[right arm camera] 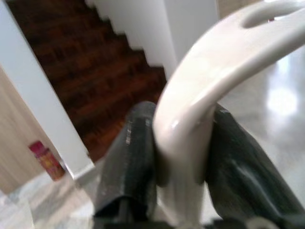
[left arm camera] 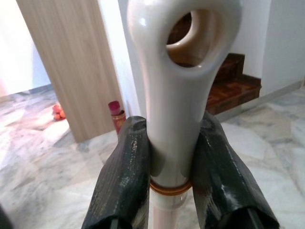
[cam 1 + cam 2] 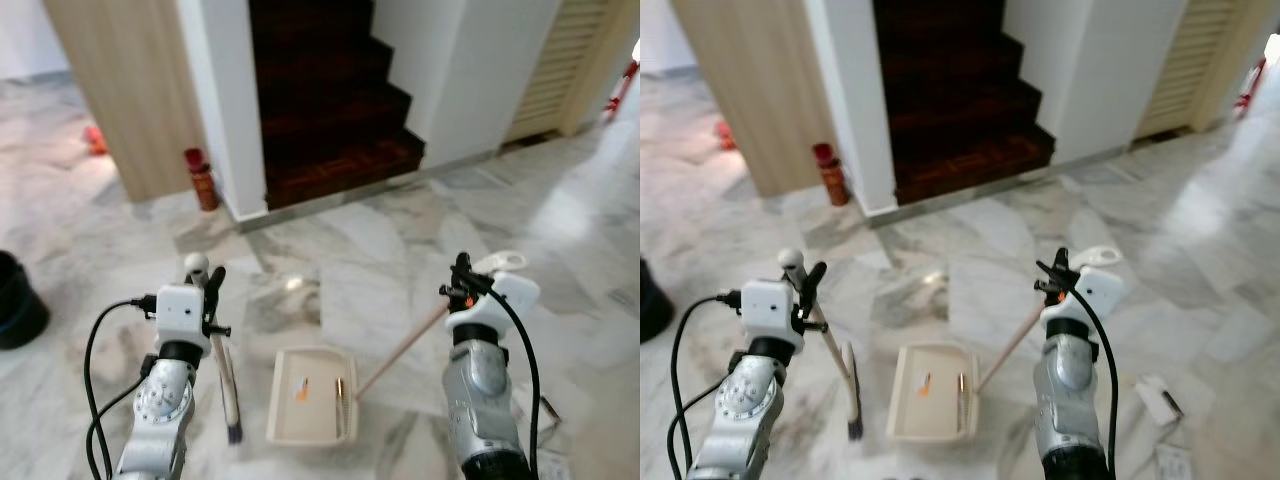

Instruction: Sweep floor

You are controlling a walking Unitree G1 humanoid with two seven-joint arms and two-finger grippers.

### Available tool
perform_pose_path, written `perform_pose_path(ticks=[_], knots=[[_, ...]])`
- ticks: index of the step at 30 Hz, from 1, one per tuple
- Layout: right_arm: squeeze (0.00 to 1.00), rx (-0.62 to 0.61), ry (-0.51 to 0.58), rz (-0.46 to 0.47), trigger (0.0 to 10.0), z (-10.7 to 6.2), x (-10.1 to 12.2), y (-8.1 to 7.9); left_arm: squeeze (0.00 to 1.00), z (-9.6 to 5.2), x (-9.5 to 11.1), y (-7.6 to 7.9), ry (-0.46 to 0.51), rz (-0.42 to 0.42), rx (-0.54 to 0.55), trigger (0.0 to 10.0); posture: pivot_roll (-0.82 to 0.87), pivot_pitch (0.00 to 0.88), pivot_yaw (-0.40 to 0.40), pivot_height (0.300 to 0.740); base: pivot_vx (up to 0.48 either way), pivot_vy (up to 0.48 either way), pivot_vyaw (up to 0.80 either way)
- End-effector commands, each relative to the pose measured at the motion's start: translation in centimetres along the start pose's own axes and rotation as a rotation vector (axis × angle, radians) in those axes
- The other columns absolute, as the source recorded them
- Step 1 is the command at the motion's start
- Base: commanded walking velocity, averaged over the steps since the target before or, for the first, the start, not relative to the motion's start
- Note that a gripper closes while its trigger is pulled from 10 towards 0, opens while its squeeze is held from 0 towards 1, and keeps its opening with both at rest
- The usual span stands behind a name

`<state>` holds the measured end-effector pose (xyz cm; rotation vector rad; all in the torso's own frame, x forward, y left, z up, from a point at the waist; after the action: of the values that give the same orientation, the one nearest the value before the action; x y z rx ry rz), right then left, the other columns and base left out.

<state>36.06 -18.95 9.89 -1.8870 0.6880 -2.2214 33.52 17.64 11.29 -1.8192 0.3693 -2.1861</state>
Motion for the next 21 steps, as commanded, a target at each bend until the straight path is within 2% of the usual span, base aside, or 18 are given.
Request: perform_pose_path(ticks=[1,15,21], knots=[[0.0,0.02,0.052,0.025,10.0,0.56,1.48,-0.92,0.0,0.55,1.22,-0.91,0.044,0.009,0.023,10.0,0.13,0.059,0.004,0.74,0.0,0.262,0.0],[0.0,0.027,0.051,0.011,10.0,0.73,1.64,-1.13,0.0,0.49,1.25,-0.69,0.037,0.0,0.025,10.0,0.13,0.077,0.0,0.74,0.0,0.26,0.0],[0.0,0.037,0.045,0.035,10.0,0.65,1.47,-1.53,0.0,0.41,1.08,-0.71,0.03,-0.003,0.021,10.0,0.13,0.061,0.003,0.74,0.0,0.259,0.5]])
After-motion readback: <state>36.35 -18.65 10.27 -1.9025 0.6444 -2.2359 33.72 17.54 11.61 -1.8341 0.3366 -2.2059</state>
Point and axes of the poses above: a point about 5 cm out from each wrist's last joint towards the gripper, its own z axis pointing out of the wrist towards the gripper, its own x axis along the axis of the wrist's last joint, y = z × x, the point moved 6 cm from there along z, pointing out of the wrist towards the gripper, and after that the axes turned 13 degrees about z, right-handed, at the moved point
